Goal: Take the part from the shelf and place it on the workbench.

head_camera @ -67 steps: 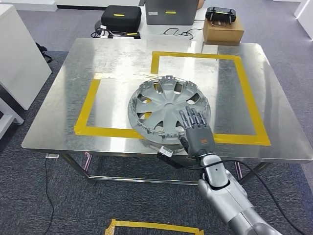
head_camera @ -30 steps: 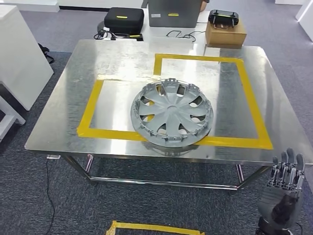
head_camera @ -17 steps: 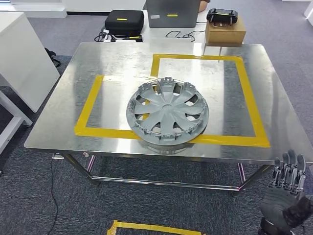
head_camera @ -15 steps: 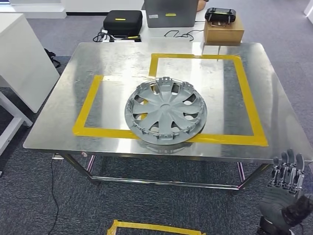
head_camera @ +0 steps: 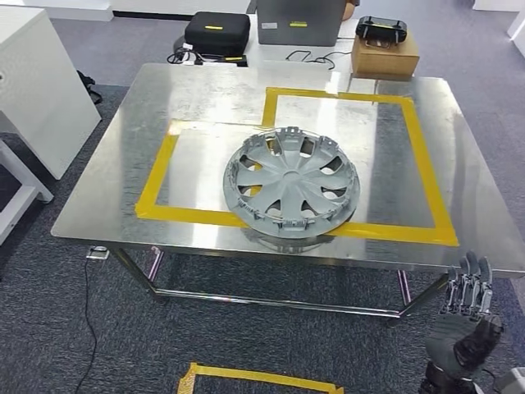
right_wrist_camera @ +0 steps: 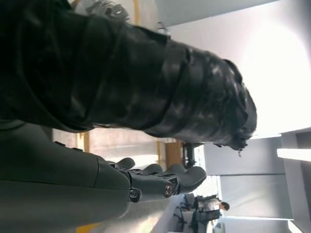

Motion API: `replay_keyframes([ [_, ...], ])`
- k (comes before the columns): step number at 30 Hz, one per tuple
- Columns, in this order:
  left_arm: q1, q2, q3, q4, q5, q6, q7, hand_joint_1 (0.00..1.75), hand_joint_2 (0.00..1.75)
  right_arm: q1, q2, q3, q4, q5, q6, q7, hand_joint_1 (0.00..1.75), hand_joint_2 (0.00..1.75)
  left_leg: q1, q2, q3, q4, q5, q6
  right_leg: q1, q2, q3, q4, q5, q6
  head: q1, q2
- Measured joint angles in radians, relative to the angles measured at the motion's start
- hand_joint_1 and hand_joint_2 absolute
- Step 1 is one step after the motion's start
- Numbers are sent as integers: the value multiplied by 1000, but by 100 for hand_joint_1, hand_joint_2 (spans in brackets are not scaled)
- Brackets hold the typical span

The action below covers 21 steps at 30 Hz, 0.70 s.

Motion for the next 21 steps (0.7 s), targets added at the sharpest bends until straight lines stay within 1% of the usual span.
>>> replay_keyframes([
  [2, -3, 0, 4, 0, -10, 0, -1, 0, 0, -6, 0, -6, 35, 24, -13, 8, 0, 0, -3, 0, -11, 1, 7, 7, 0, 5, -55, 130, -70, 3, 7, 0],
  [3, -4, 0, 5, 0, -16, 0, -1, 0, 0, -10, 0, -13, 62, 29, -8, 14, 0, 0, -5, 0, -16, 1, 10, 8, 0, 6, -75, 183, -89, 4, 9, 0],
  [4, -4, 0, 6, 0, -22, 0, -1, 0, 0, -15, 0, -22, 91, 35, 0, 21, 0, 0, -7, 0, -20, 2, 13, 9, 0, 6, -79, 202, -90, 3, 10, 0],
  [5, -5, 0, 8, 0, -29, -1, -2, 0, 0, -22, 0, -34, 123, 48, 6, 28, 0, 0, -8, 0, -24, 3, 16, 8, 1, 6, -63, 182, -72, 1, 10, 0],
  [6, -6, 0, 11, 0, -35, -1, -3, 0, 0, -29, 0, -47, 159, 71, 7, 32, 0, 0, -10, -1, -25, 4, 18, 7, 1, 7, -27, 122, -41, -2, 10, 0],
  [7, -6, -1, 14, 0, -41, -3, -5, 0, 0, -39, 0, -63, 196, 102, 4, 35, 0, 0, -11, -1, -26, 4, 20, 5, 2, 7, 17, 43, -13, -8, 10, 0],
  [8, -7, -2, 18, 0, -46, -4, -7, 0, 0, -49, 0, -81, 234, 134, 0, 35, 0, 0, -13, -2, -27, 6, 22, 2, 4, 8, 54, -26, 7, -12, 9, 0],
  [9, -9, -2, 22, 0, -52, -6, -9, 0, 0, -59, 0, -99, 271, 165, -4, 33, 0, 0, -14, -2, -29, 8, 24, -2, 6, 8, 77, -74, 18, -15, 9, 0],
  [10, -11, -3, 25, 0, -57, -7, -10, 0, 0, -68, 0, -117, 308, 195, -9, 32, 0, 0, -15, -2, -31, 9, 27, -7, 8, 9, 87, -96, 20, -18, 9, 0],
  [11, -12, -3, 28, 0, -63, -8, -11, 0, 0, -75, 0, -136, 343, 222, -12, 33, 0, 0, -14, -2, -32, 9, 29, -12, 10, 8, 85, -97, 23, -20, 8, 0],
  [12, -13, -2, 31, 0, -70, -9, -11, 0, 0, -84, -1, -156, 381, 247, -13, 36, 0, 0, -12, -2, -33, 9, 31, -18, 10, 7, 85, -99, 28, -26, 9, 0],
  [13, -13, -1, 34, 0, -76, -9, -11, 0, 0, -96, -1, -177, 424, 270, -12, 41, 0, 0, -10, -2, -36, 14, 25, -24, 9, 6, 85, -102, 34, -33, 8, 0],
  [14, -13, -1, 37, 0, -82, -10, -11, 0, 0, -109, -1, -199, 468, 288, -10, 44, 0, 44, -9, -1, -44, 33, 7, -29, 8, 4, 84, -106, 40, -41, 6, 0],
  [15, -13, 0, 41, 0, -89, -10, -11, 0, 0, -122, -1, -221, 512, 307, -9, 46, 0, 87, -7, -1, -59, 72, -23, -35, 5, 2, 83, -108, 48, -47, 1, 0],
  [17, -14, 0, 49, 0, -98, -11, -12, 0, 0, -143, -3, -261, 599, 345, -19, 48, 0, 175, -3, -1, -107, 202, -103, -43, 5, -1, 74, -107, 57, -51, -7, 0],
  [18, -15, 0, 52, 0, -103, -11, -12, 0, 0, -153, -5, -281, 643, 363, -28, 51, 0, 175, -1, -1, -127, 261, -129, -46, 5, -2, 68, -105, 60, -50, -9, 0],
  [19, -15, 0, 55, 0, -108, -11, -12, 0, 0, -166, -8, -302, 689, 381, -40, 53, 0, 175, 1, -1, -133, 293, -137, -48, 5, -3, 62, -103, 62, -49, -9, 0],
  [20, -15, 1, 57, 0, -114, -11, -12, 0, 0, -181, -12, -323, 743, 397, -51, 53, 0, 175, 2, -1, -120, 281, -124, -48, 5, -3, 58, -100, 64, -48, -10, 0],
  [21, -16, 2, 60, 0, -121, -10, -12, 0, 0, -197, -18, -345, 799, 412, -63, 48, 0, 175, 2, -1, -89, 230, -95, -47, 4, -3, 54, -96, 64, -47, -11, 0],
])
